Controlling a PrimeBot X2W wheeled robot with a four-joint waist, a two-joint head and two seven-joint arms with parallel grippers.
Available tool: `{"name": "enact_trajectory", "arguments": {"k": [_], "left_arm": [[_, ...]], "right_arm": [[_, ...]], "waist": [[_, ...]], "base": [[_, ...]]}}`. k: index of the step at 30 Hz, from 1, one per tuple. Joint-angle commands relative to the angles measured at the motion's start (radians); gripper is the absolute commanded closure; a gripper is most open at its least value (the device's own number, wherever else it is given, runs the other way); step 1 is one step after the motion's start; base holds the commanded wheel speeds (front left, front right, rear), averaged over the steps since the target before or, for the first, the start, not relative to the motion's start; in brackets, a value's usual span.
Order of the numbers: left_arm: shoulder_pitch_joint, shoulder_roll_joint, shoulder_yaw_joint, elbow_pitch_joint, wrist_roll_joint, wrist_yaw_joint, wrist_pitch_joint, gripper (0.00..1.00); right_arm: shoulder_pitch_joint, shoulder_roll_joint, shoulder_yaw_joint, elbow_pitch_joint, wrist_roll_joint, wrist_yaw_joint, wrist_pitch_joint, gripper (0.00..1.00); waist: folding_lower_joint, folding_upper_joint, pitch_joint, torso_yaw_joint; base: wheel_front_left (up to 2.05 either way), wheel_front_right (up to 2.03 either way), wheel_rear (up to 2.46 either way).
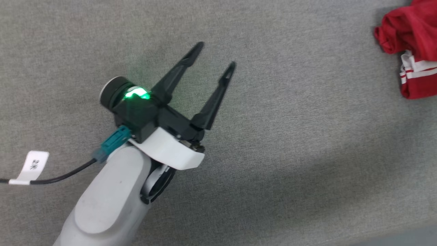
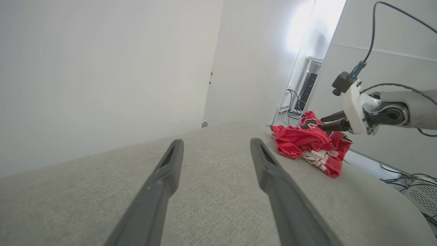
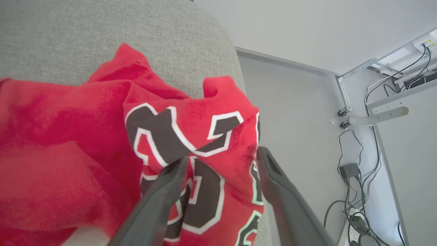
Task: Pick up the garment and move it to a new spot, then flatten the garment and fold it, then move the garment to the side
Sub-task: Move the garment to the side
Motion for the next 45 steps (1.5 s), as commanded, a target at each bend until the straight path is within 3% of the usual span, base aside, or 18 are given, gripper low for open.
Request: {"name": "enact_trajectory", "arguments": {"k": [1,16,29,45], "left_arm": [[0.017,0.003,0.011,-0.001,-0.004,-0.002,-0.005,0.0],[0.162,-0.023,0.239,-0.018,0.025,-0.002,-0.005,0.0],[0.332,-0.066,0.435,-0.09,0.096,-0.002,-0.005,0.0],[0.578,-0.097,0.595,-0.128,0.156,-0.002,-0.005,0.0]], "right_arm": [[-0.012,0.006,0.003,0.007,-0.002,0.0,-0.008,0.0],[0.044,0.063,0.024,-0.066,0.124,0.0,-0.121,0.0],[0.217,0.094,0.093,-0.258,0.221,0.0,-0.249,0.0],[0.513,0.142,0.019,-0.398,0.244,0.0,-0.39,0.0]], "waist": [[0.0,0.0,-0.012,-0.003],[0.0,0.0,-0.144,0.019],[0.0,0.0,-0.269,0.077],[0.0,0.0,-0.412,0.164]], "base": [[0.0,0.0,0.0],[0.0,0.0,0.0],[0.0,0.0,0.0],[0.0,0.0,0.0]]}}
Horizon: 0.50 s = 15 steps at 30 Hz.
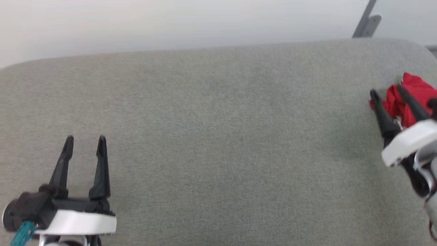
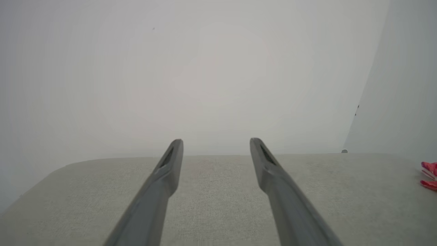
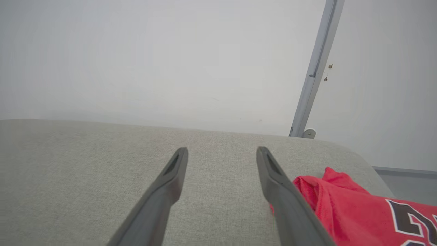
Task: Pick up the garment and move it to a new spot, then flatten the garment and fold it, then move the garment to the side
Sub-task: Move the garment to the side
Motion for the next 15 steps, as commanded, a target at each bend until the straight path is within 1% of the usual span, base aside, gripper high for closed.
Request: {"name": "enact_trajectory", "arguments": {"k": [1,6,15], "left_arm": [[0.027,0.0,0.013,-0.004,0.008,-0.002,-0.005,0.0],[0.094,-0.017,0.044,-0.007,0.017,-0.002,-0.005,0.0],[0.189,-0.032,0.084,-0.019,0.025,-0.002,-0.005,0.0]], "right_arm": [[0.039,0.009,-0.01,-0.017,-0.009,0.0,-0.016,0.0],[0.162,0.034,-0.057,-0.075,-0.034,0.0,-0.045,0.0],[0.362,0.108,-0.172,-0.198,-0.077,0.0,-0.064,0.0]], "waist": [[0.0,-0.0001,-0.031,0.022],[0.0,-0.0001,-0.077,0.04],[0.0,-0.0001,-0.144,0.053]], "base": [[0.0,0.0,0.0],[0.0,0.0,0.0],[0.0,0.0,0.0]]}}
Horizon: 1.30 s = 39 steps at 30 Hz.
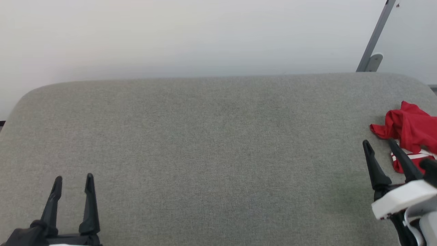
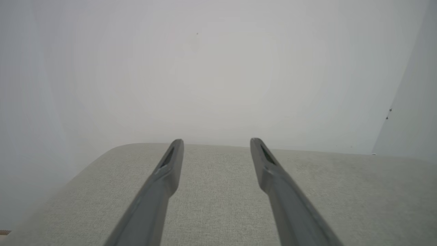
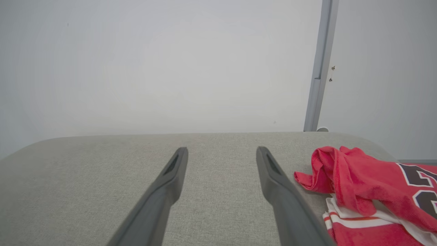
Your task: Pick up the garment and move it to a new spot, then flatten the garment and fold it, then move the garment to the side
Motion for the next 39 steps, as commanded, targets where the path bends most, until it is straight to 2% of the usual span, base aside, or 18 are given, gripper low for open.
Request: {"name": "enact_trajectory", "arguments": {"k": [1,15,39], "left_arm": [[0.017,0.0,0.01,-0.006,0.005,-0.002,-0.005,0.0],[0.084,-0.025,0.042,-0.003,0.028,-0.002,-0.005,0.0],[0.075,-0.038,0.006,-0.008,0.042,-0.002,-0.005,0.0]], "right_arm": [[0.032,0.015,-0.021,-0.027,-0.015,0.0,-0.008,0.0],[0.255,0.143,-0.188,-0.211,-0.137,0.0,-0.008,0.0],[0.3,0.198,-0.218,-0.236,-0.169,0.0,-0.009,0.0]], "waist": [[0.0,-0.0001,-0.011,0.004],[0.0,-0.0001,-0.046,-0.006],[0.0,-0.0001,-0.039,-0.006]], "base": [[0.0,0.0,0.0],[0.0,0.0,0.0],[0.0,0.0,0.0]]}}
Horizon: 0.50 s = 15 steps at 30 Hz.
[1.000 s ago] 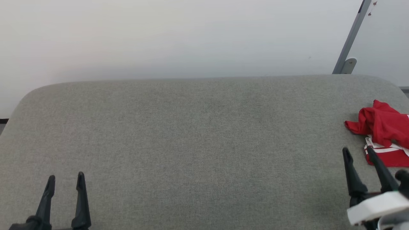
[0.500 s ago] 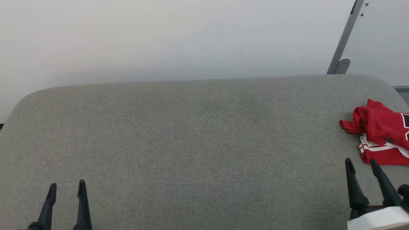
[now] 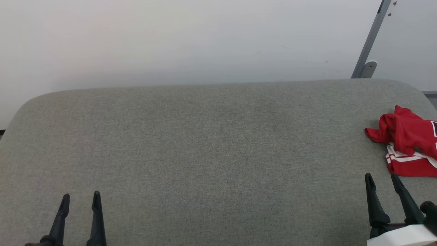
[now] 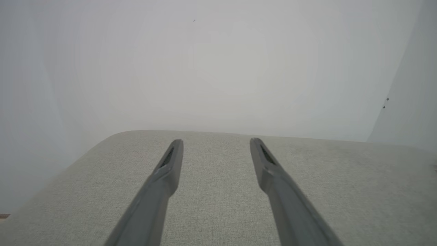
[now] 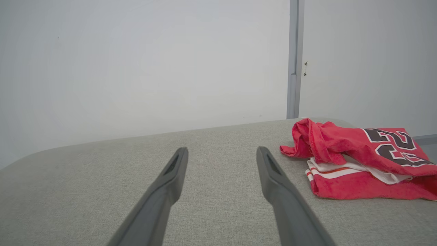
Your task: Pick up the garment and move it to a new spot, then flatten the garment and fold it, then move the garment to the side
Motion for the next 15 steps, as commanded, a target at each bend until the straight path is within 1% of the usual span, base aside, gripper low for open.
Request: {"name": "enact_trajectory", "arguments": {"k": [1,10,11,15], "left_arm": [[-0.005,0.002,-0.006,-0.003,0.008,-0.002,-0.005,0.0],[-0.015,0.002,-0.009,-0.004,0.009,-0.002,-0.005,0.0],[-0.003,0.0,-0.013,0.003,0.003,0.0,0.0,1.0],[0.002,-0.012,-0.017,0.043,-0.002,0.0,0.004,1.0]], "right_arm": [[0.003,0.004,0.002,0.002,0.001,0.0,-0.004,0.0],[-0.006,0.01,0.015,0.007,-0.005,0.0,-0.004,0.0],[-0.001,0.007,0.013,0.007,0.0,0.0,0.0,1.0],[0.016,0.024,0.021,0.042,0.005,0.0,0.003,1.0]], "waist": [[0.0,0.0,0.0,0.001],[0.0,0.0,0.004,0.004],[0.0,0.0,0.004,0.004],[0.0,0.0,0.004,0.004]], "base": [[0.0,0.0,0.0],[0.0,0.0,0.0],[0.0,0.0,0.0],[0.0,0.0,0.0]]}}
